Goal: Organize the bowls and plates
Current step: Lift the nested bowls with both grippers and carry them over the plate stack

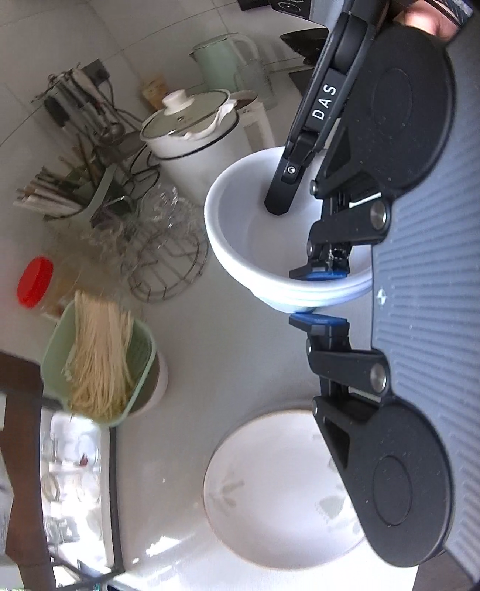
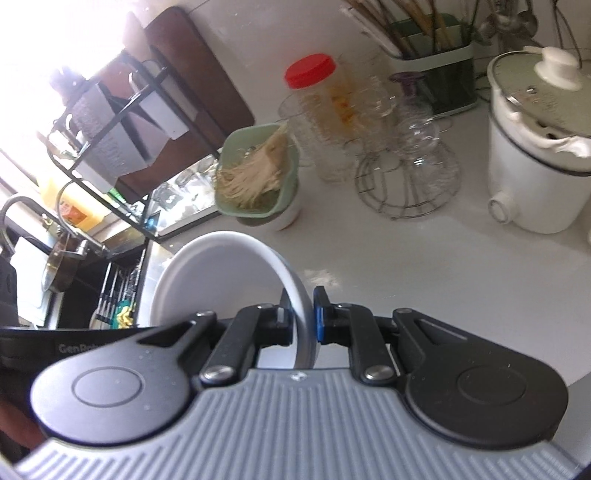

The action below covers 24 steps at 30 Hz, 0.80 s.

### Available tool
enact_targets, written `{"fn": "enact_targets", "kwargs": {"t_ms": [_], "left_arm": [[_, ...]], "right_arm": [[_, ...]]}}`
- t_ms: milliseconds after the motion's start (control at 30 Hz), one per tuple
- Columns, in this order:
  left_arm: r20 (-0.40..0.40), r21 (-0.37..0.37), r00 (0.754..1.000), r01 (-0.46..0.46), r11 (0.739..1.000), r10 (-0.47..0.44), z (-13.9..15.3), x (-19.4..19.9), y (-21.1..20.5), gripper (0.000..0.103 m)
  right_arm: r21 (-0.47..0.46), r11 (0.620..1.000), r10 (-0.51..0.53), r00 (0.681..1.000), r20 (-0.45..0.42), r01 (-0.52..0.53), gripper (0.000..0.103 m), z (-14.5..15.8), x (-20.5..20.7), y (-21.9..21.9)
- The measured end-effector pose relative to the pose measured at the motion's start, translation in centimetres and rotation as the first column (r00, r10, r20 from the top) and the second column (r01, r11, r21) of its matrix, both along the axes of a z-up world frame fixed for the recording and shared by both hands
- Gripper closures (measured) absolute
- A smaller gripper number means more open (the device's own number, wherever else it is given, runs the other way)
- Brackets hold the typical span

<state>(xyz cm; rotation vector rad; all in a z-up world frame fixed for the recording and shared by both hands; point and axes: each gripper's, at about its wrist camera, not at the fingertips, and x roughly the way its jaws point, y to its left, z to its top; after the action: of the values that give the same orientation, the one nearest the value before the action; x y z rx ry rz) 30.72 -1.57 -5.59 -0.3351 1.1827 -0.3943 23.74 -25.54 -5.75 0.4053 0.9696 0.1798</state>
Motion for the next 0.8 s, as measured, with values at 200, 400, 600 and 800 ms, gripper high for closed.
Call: {"fn": "enact_targets", "kwargs": {"t_ms": [200, 400, 600, 800], "left_arm": [[0.016, -0.012, 0.999, -0.03, 0.999, 0.03, -0.1, 0.3, 3.4, 0.083], [0.044, 0.014, 0.997, -0.058, 0.998, 0.058, -0.5, 0.7, 7.2, 0.083], [0.019, -0.006, 0.992, -0.122, 0.993, 0.122, -2.4, 1.2, 12.0, 0.083], [0.014, 0.03, 0.988, -0.152, 0.988, 0.152, -4.8, 2.6, 15.5, 0.083]], "right_arm": [[-0.001, 0.999, 0.034, 0.999, 0.02, -0.034, 0.088, 0.1, 1.1, 2.8], [-0.004, 0.998, 0.061, 0.998, 0.032, -0.061, 0.088, -0.6, 2.1, 6.8], [-0.009, 0.995, 0.095, 0.995, -0.001, -0.095, 0.088, -2.3, 3.1, 10.9], [-0.036, 0.993, 0.115, 0.992, -0.044, -0.116, 0.088, -4.8, 4.3, 15.2]]}}
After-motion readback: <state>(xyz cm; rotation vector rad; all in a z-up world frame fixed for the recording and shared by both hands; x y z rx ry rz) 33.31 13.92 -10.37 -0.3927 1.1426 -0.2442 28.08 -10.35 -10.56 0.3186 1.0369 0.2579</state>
